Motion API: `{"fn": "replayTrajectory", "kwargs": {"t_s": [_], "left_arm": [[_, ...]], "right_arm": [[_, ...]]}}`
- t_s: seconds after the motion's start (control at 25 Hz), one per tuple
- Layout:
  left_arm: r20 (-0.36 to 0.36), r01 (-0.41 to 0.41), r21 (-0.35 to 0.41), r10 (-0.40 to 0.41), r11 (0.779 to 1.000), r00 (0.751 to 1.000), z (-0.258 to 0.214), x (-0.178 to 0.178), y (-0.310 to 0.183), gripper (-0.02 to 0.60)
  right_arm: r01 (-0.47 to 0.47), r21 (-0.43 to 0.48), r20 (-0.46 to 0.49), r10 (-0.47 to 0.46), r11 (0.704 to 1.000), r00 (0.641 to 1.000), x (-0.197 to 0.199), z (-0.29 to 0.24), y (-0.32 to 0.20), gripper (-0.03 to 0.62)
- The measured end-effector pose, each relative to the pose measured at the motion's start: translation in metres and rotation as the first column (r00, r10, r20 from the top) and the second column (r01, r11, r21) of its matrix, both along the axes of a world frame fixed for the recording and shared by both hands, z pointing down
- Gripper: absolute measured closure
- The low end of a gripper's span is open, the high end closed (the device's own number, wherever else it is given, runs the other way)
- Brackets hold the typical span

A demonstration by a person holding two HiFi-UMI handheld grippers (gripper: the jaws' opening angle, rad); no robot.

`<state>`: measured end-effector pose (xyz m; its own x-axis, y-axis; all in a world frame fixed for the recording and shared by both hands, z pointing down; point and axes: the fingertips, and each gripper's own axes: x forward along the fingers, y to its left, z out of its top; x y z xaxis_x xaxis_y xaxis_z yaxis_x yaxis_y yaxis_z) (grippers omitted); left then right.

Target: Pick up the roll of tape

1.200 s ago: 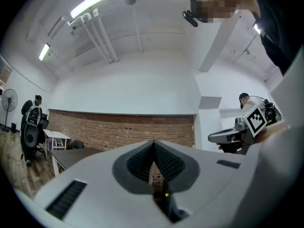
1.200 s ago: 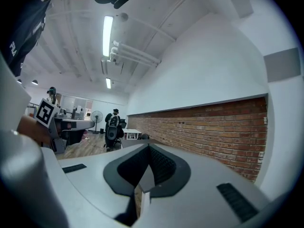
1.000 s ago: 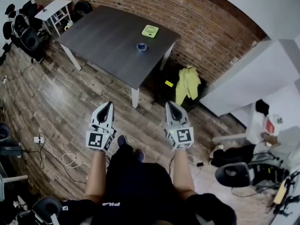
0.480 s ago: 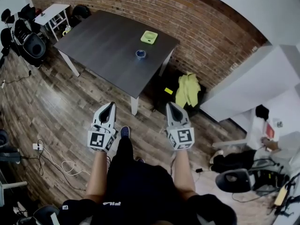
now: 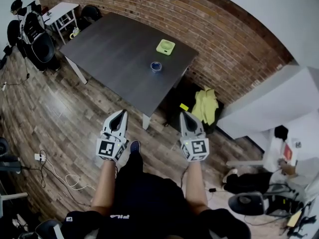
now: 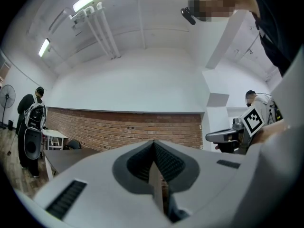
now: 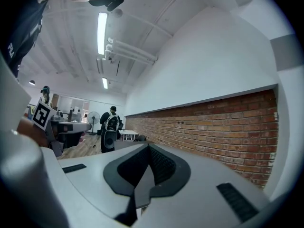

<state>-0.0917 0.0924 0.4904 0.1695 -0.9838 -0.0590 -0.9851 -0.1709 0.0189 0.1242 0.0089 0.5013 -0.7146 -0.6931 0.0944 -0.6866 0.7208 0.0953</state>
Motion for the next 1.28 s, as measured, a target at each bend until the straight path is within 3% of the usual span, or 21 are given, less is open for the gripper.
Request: {"fn": "replayTrajectory", "kwargs": {"t_s": [0.52,1.12,1.28], "left_arm": [[-0.023,-0.007,-0.049,0.006,0.999,1.000,0.017,-0.040,-0.066,0.577],[-0.034,-0.115,-0.063,0.113,0.991,0.993,0.020,-0.103,-0.180,0.575],[0.003,-0.173,-0.080,0.173,0.982,0.985,0.023,-0.104,-0.204,0.575]], "right_arm": [[-0.007,-0.029,-0.018,0.006,1.000,1.000,-0.041,0.006,-0.067,0.588],[-0.084,-0.026,0.000,0.085,0.996,0.996,-0.104,-0.001,-0.154,0.588],[-0.113,-0.010,0.003,0.113,0.994,0.994,-0.110,-0.004,-0.170,0.588]]}}
